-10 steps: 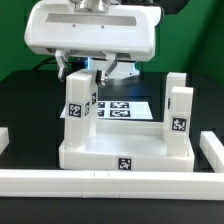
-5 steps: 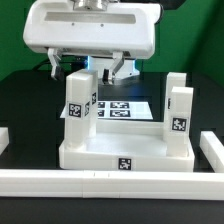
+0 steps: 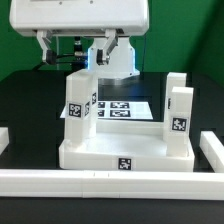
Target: Assemble desk
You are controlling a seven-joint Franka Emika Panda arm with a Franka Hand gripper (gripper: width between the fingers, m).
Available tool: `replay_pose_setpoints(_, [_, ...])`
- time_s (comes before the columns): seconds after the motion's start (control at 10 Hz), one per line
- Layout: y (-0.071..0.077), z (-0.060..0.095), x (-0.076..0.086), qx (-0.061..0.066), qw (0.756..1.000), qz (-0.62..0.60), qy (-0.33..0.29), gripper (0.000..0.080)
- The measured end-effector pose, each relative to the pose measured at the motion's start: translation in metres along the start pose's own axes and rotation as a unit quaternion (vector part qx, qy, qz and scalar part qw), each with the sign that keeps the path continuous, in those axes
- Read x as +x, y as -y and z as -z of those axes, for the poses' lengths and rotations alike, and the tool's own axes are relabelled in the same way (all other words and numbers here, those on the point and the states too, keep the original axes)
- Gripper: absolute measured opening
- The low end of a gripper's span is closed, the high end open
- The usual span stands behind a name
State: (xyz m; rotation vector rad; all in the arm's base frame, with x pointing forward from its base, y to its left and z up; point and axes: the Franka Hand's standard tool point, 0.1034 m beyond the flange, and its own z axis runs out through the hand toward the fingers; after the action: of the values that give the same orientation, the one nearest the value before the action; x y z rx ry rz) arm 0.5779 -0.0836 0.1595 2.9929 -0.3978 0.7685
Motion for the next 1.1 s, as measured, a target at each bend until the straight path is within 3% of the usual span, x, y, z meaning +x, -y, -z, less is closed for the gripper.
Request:
replay_pose_setpoints(0.3, [0.006,-0.012,-0.013,0.01,0.999,-0.011,0.044,0.0649])
replay_pose_setpoints(0.4, [0.012,-0.015,-0.017,0.026,0.995,-0.016,0.097,0.0649])
replay_pose_setpoints(0.6, [0.009,-0.021,-0.018,0.036,0.986,-0.009,0.16,0.0649])
replay_pose_setpoints(0.8, [0.003,-0.025,-0.016,0.041,0.976,-0.004,0.215,0.0649])
replay_pose_setpoints(1.1, [0.001,-0.028,-0.015,0.039,0.976,-0.005,0.215,0.0649])
